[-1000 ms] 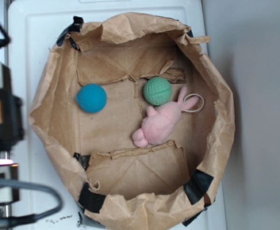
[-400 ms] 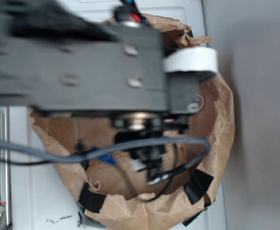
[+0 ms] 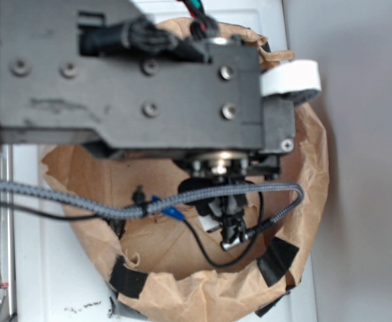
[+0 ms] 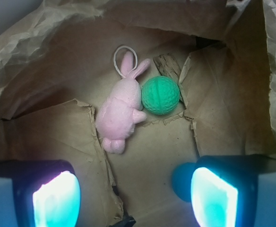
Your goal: Grab the green ball.
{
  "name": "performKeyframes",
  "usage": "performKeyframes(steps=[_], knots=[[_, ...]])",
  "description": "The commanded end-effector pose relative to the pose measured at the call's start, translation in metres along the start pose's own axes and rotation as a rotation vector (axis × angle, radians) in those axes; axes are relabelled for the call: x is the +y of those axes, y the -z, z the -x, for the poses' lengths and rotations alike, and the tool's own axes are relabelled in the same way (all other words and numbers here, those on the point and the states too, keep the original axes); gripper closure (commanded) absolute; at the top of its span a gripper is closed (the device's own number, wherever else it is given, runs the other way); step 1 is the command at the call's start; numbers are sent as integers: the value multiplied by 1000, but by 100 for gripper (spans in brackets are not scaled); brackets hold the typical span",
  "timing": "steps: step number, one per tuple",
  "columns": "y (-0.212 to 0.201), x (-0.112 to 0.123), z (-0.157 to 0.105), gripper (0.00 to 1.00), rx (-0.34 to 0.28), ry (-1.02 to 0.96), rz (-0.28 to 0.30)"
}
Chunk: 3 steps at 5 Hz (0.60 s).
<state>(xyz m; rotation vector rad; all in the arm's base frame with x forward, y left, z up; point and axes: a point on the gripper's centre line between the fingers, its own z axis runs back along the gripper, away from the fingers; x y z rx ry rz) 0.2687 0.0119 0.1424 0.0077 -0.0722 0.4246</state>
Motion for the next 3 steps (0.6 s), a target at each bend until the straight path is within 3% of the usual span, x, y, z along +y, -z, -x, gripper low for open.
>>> performKeyframes(steps=[1,3], knots=[[16,17,-21,0,-73,-127,37],[54,33,-27,0,-118,-243,43]])
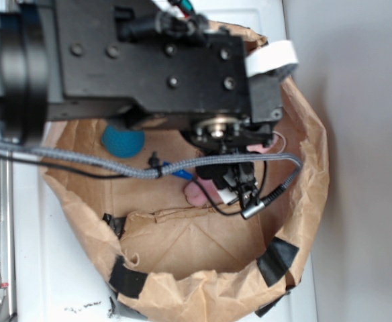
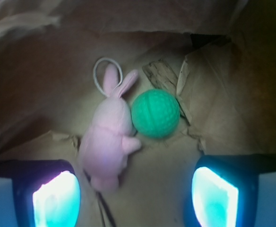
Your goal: Grab the green ball.
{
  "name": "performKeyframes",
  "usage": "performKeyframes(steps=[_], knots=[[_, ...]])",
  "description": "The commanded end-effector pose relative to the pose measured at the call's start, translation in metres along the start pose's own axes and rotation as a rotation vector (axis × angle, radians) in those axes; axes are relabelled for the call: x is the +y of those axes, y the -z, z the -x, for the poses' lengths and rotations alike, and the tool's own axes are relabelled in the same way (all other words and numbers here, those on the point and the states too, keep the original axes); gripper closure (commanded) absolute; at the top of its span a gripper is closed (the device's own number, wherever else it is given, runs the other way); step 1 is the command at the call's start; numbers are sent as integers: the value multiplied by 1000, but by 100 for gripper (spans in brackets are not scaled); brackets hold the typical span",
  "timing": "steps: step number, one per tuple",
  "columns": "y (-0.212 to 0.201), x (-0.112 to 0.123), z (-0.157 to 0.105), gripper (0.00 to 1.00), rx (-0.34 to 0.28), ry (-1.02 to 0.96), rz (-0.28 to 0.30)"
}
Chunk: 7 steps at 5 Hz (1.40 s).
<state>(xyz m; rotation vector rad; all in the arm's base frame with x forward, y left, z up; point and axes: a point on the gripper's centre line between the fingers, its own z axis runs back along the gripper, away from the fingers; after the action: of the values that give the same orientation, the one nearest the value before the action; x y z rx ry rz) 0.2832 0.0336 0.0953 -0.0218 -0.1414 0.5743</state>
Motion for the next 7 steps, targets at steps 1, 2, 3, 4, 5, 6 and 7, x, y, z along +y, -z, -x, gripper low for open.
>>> performKeyframes(steps=[1,2,3,4,5,6,7], knots=[[17,23,-16,0,-122,-199,14],[30,15,-31,0,-145,-256,22],[38,0,-43,0,-164,-294,25],[49,-10,-43,0,-174,-283,3],[56,-7,-41,75,-150,-271,-14],[54,-5,-43,100,-130,-297,-34],[48,-4,-39,100,-138,-293,-19]])
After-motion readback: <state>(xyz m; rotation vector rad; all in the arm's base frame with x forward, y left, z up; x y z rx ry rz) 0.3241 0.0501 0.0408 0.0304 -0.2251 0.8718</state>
